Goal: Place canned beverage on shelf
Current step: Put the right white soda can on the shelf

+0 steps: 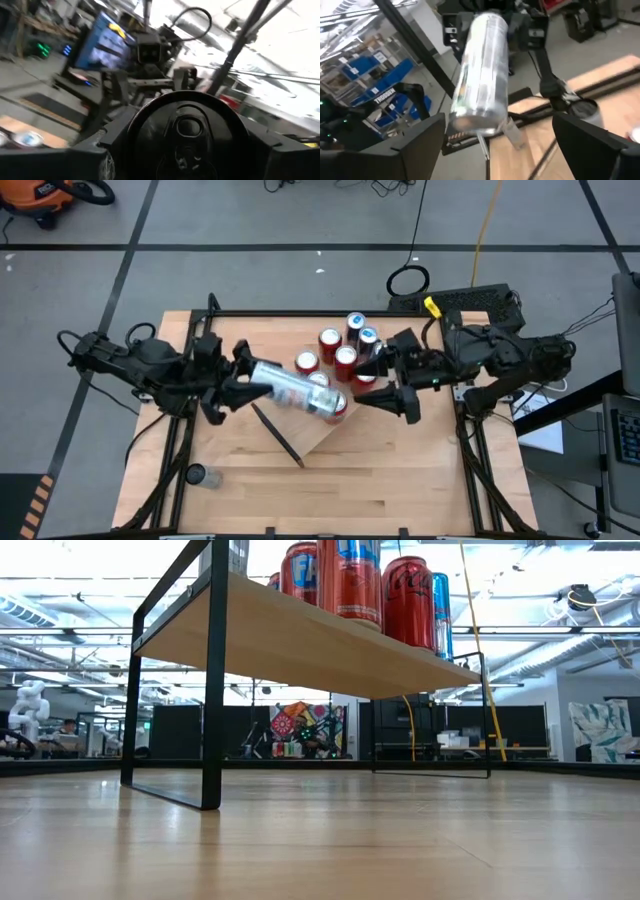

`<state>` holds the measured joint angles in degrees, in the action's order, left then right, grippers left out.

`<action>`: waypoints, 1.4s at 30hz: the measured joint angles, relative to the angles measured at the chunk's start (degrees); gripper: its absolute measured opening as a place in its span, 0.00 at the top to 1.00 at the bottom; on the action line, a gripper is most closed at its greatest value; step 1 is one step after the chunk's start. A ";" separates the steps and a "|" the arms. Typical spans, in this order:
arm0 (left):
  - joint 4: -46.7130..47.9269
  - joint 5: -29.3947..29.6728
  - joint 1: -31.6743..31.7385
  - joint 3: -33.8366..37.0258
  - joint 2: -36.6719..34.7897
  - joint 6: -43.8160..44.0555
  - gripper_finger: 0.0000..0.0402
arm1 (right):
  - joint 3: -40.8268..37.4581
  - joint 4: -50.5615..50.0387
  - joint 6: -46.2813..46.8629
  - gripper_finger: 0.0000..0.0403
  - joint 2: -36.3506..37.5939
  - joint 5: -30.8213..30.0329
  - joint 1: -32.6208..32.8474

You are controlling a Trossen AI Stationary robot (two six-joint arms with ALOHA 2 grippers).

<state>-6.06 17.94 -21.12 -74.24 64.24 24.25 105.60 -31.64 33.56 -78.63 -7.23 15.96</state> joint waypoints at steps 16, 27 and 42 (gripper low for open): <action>8.93 3.69 -3.00 -0.02 0.27 3.90 0.39 | -0.02 5.27 -2.72 0.14 -5.73 1.75 0.64; 17.36 3.50 -2.98 -0.04 0.42 6.99 0.39 | -0.02 3.87 -8.79 0.14 -9.62 5.37 -2.13; 19.16 3.19 -3.02 -0.07 1.82 8.04 0.39 | -0.02 8.26 -9.71 0.14 -17.49 7.07 -2.00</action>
<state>13.10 21.12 -24.14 -74.30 66.06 32.29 105.58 -23.37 23.85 -96.12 -0.16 13.96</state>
